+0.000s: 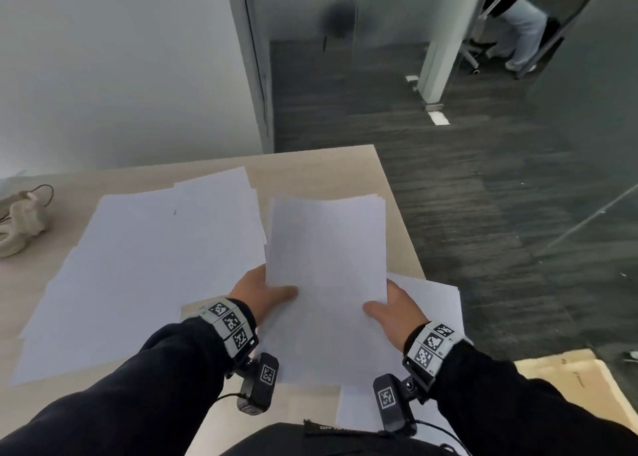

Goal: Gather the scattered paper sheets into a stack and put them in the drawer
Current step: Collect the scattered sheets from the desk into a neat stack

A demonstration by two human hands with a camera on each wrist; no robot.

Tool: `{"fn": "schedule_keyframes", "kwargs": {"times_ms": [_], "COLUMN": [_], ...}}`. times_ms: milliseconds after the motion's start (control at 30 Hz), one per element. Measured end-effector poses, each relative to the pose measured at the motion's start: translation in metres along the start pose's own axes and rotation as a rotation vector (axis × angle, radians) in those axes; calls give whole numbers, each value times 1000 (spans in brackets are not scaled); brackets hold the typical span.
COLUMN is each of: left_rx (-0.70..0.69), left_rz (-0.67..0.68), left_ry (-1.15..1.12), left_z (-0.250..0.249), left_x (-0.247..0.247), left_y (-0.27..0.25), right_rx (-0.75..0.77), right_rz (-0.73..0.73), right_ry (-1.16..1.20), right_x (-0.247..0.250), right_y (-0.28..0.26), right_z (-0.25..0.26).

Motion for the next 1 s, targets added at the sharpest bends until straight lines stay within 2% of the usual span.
{"fn": "schedule_keyframes", "kwargs": {"times_ms": [100, 233, 367, 500, 633, 700, 867, 1000], "left_rx": [-14, 71, 135, 192, 99, 95, 27, 35], "left_rz": [101, 261, 341, 344, 323, 292, 205, 257], "left_ry": [32, 31, 63, 124, 559, 638, 413, 315], "left_z": [-1, 14, 27, 41, 36, 33, 26, 25], "left_x": [-49, -117, -157, -170, -159, -153, -158, -174], "left_y": [7, 5, 0, 3, 10, 12, 14, 2], "right_rx": [-66, -227, -327, -371, -444, -430, -392, -356], "right_rz": [-38, -143, -203, -251, -383, -437, -420, -333], "right_ry": [-19, 0, -65, -123, -175, -192, -75, 12], "right_x": [32, 69, 87, 99, 117, 125, 125, 109], "right_y": [-6, -18, -24, -27, -30, -30, -18, -12], "right_z": [-41, -105, -149, -169, -182, -178, -171, -157]}}
Point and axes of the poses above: each hand's wrist, its own y-axis towards the middle knuckle, its own x-axis out of the back of the hand, z = x × y, the point moved 8 cm from there along y, towards the middle knuckle, and after that the axes turned 10 degrees about -x, right-handed, at the moved point
